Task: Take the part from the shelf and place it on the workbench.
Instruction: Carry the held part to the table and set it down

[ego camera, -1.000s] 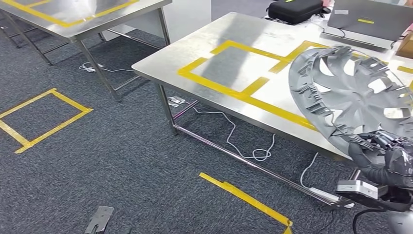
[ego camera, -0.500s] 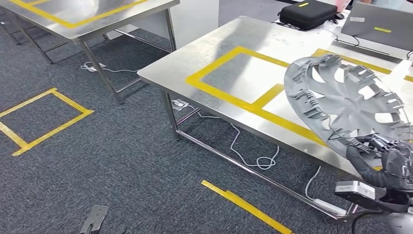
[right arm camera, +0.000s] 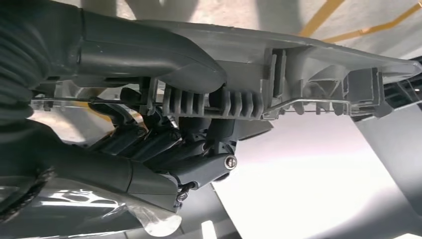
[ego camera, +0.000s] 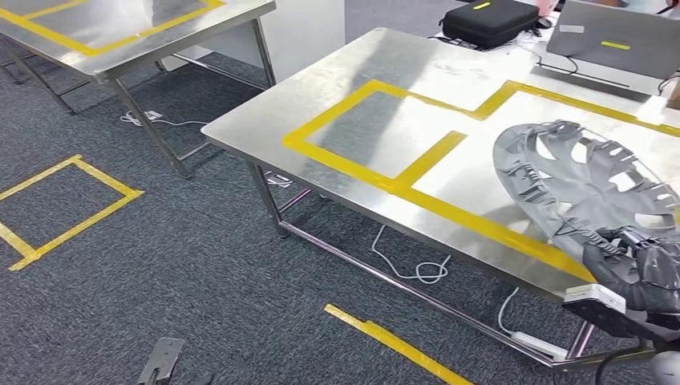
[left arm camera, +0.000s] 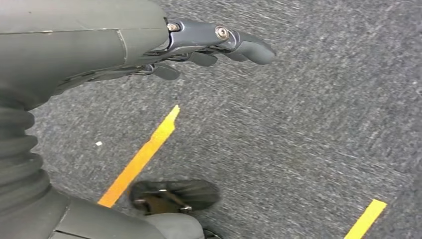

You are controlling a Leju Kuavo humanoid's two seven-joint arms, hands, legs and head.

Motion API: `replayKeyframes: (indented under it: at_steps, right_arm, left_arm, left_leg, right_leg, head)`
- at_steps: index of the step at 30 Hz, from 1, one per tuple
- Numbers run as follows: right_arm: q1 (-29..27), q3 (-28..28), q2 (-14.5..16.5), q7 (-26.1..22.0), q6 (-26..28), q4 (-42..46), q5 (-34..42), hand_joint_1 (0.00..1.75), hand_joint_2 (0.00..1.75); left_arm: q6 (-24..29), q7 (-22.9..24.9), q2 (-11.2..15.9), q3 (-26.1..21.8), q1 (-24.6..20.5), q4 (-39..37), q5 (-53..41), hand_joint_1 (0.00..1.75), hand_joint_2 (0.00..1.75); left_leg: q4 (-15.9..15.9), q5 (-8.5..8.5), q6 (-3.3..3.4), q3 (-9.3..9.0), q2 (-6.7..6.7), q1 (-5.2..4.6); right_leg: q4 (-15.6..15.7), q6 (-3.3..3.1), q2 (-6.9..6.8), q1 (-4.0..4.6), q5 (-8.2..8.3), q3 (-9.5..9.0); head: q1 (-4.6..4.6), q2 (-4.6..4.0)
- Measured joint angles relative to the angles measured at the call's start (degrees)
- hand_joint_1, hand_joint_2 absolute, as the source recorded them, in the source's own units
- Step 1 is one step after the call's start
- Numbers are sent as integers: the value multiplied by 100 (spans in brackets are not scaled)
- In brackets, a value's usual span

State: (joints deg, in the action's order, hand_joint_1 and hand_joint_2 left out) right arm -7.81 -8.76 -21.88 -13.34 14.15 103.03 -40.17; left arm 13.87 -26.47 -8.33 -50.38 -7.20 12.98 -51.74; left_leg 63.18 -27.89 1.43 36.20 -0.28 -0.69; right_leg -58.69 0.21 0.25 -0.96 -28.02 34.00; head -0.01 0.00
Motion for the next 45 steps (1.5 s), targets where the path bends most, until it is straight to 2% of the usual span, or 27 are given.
replayKeyframes:
  at_steps: [2, 5, 6, 7, 9, 10, 11, 12, 15, 17, 19, 21, 23, 25, 26, 27, 28, 30, 32, 34, 36, 38, 40, 41, 42, 43, 45]
  right_arm:
    - [-8, -20, 1, -9, -28, -101, 36, 175, 175]
    - [-16, -45, 1, -26, -49, -202, 55, 175, 175]
    - [-10, -59, 1, -40, -78, -227, 101, 175, 175]
    - [5, -76, 1, -53, -120, -252, 167, 175, 175]
    - [51, -93, 3, -75, -227, -333, 283, 175, 175]
    - [83, -97, 4, -75, -272, -407, 295, 175, 175]
    - [121, -96, 4, -73, -313, -504, 284, 175, 175]
    - [171, -94, 4, -72, -353, -622, 261, 175, 175]
    - [388, -82, 5, -60, -447, -1008, 204, 175, 175]
    - [560, -63, 8, -57, -486, -1316, 194, 175, 175]
    - [697, -45, 9, -82, -504, -1677, 192, 175, 175]
    - [800, -37, 9, -164, -495, -1988, 194, 87, 87]
    - [879, -33, 20, -283, -467, -2223, 204, 0, 0]
    - [905, -27, 55, -373, -443, -2391, 212, 0, 0]
    - [900, -22, 82, -398, -435, -2444, 212, 0, 0]
    - [891, -14, 108, -417, -426, -2481, 210, 0, 0]
    - [883, -5, 131, -431, -416, -2505, 209, 0, 0]
    - [875, 8, 161, -458, -398, -2533, 229, 0, 0]
    - [873, 8, 190, -499, -392, -2538, 320, 0, 0]
    - [857, 5, 223, -580, -395, -2488, 448, 0, 0]
    - [825, 0, 248, -657, -412, -2343, 565, 0, 0]
    - [807, -6, 261, -688, -439, -2181, 649, 0, 0]
    - [780, -8, 274, -714, -467, -2075, 712, 0, 0]
    - [760, -8, 284, -744, -481, -2024, 758, 0, 0]
    - [743, -8, 293, -787, -492, -1958, 813, 0, 0]
    - [736, -7, 300, -833, -500, -1879, 875, 0, 0]
    - [741, -8, 305, -895, -513, -1653, 997, 0, 0]
  left_arm:
    - [0, 0, 10, 1, -7, 0, 0, 0, 175]
    - [1, -1, 9, 0, -6, 0, 0, 0, 175]
    - [2, -2, 8, 0, -10, 0, -1, 0, 175]
    - [2, -3, 8, 0, -15, 0, -2, 0, 175]
    - [-7, -4, 7, 0, -20, 0, -14, 0, 175]
    - [-23, -4, 4, 0, -20, 0, -26, 0, 175]
    - [-56, -5, 1, 0, -19, 0, -38, 0, 175]
    - [-102, -8, -2, 0, -20, 0, -48, 0, 175]
    - [-215, -13, -2, 2, -33, 0, -51, 0, 175]
    - [-222, -15, 6, 2, -43, 0, -51, 0, 175]
    - [-214, -17, 10, 3, -50, 0, -58, 0, 175]
    - [-204, -17, 15, 7, -55, 0, -78, 0, 175]
    - [-216, -26, 17, 20, -58, 0, -93, 0, 175]
    - [-204, -44, 15, 33, -50, 0, -78, 0, 175]
    - [-160, -51, 15, 36, -42, 0, -56, 0, 175]
    - [-99, -53, 15, 36, -37, 0, -28, 0, 131]
    - [-38, -52, 18, 36, -35, 0, -4, 0, 87]
    - [38, -48, 30, 34, -41, 0, 36, 0, 0]
    - [92, -32, 40, 34, -50, 0, 69, 0, 0]
    - [150, -15, 41, 33, -45, 0, 108, 0, 0]
    - [198, -6, 32, 29, -36, 0, 142, 0, 0]
    - [236, 0, 29, 22, -40, 0, 166, 0, 0]
    - [250, 3, 30, 5, -40, 0, 181, 0, 0]
    - [250, 8, 25, -5, -34, 0, 187, 0, 0]
    - [251, 11, 20, -14, -28, 0, 191, 0, 0]
    - [255, 15, 15, -20, -23, 0, 196, 0, 0]
    - [277, 17, 11, -28, -23, 0, 208, 0, 0]
  left_leg:
    - [-361, 97, 56, -105, -1, -41]
    - [-510, 148, 99, -162, -5, -33]
    - [-560, 175, 114, -192, -3, -16]
    - [-609, 200, 126, -220, -1, 3]
    - [-624, 206, 142, -234, 3, 5]
    - [-622, 204, 144, -235, 5, 6]
    - [-621, 201, 143, -238, 6, 9]
    - [-616, 195, 137, -242, 5, 16]
    - [-543, 146, 65, -239, -5, 32]
    - [-481, 117, 4, -213, -12, 18]
    - [-461, 113, -33, -204, -14, 22]
    - [-355, 20, -80, -172, -12, 39]
    - [141, -281, -131, 35, -7, 54]
    - [879, -609, -155, 357, -5, 66]
    - [1103, -663, -153, 455, -4, 68]
    - [1130, -613, -142, 463, -4, 68]
    - [942, -467, -119, 371, -5, 66]
    - [219, -104, -52, 23, -5, 53]
    - [-311, 40, -11, -220, -5, 34]
    - [-428, 29, 3, -258, -4, 17]
    - [-486, 69, 56, -277, 1, 31]
    - [-544, 106, 114, -297, 8, 49]
    - [-547, 107, 140, -292, 10, 37]
    - [-545, 104, 144, -290, 10, 31]
    - [-541, 103, 146, -290, 9, 26]
    - [-534, 100, 146, -291, 9, 25]
    - [-505, 82, 124, -290, 9, 25]
  right_leg:
    - [9, 49, 2, -6, -12, 7]
    - [17, 157, -3, -15, -46, 27]
    - [-64, 179, -6, -13, -119, 66]
    - [-259, 199, -9, -13, -249, 158]
    - [-919, 232, -12, -24, -574, 468]
    - [-1227, 255, -13, -28, -670, 621]
    - [-1380, 280, -15, -34, -671, 705]
    - [-1324, 304, -17, -45, -567, 689]
    - [-316, 355, -26, -88, -75, 186]
    - [28, 301, -7, -79, -19, -13]
    - [27, 209, 9, -61, -23, -25]
    - [31, 147, 2, -65, -11, -37]
    - [38, 91, -10, -71, -7, -46]
    - [37, 64, -19, -60, -11, -47]
    - [37, 61, -20, -54, -12, -48]
    - [36, 59, -18, -48, -13, -50]
    - [36, 59, -15, -44, -15, -56]
    - [35, 66, -9, -34, -19, -67]
    - [29, 106, -8, -18, -22, -57]
    - [44, 175, -12, -18, -10, -47]
    - [10, 235, -17, -36, -60, -10]
    - [-377, 267, -19, -38, -313, 179]
    - [-1103, 291, -19, -34, -654, 505]
    - [-1379, 304, -20, -35, -739, 632]
    - [-1472, 316, -21, -34, -724, 676]
    - [-1347, 323, -21, -35, -605, 612]
    - [-653, 324, -28, -41, -247, 257]
  head:
    - [1, 0]
    - [0, 0]
    - [6, 0]
    - [17, 0]
    - [25, 0]
    - [26, 0]
    - [24, 0]
    - [24, 0]
    - [31, 0]
    - [27, 0]
    - [21, 0]
    - [11, 0]
    - [-8, 0]
    - [-13, 0]
    - [-14, 0]
    - [-14, 0]
    - [-15, 0]
    - [-14, 0]
    - [-8, 0]
    - [-6, 0]
    - [-3, 0]
    - [11, 0]
    - [18, 0]
    - [17, 0]
    - [17, 0]
    - [17, 0]
    - [18, 0]
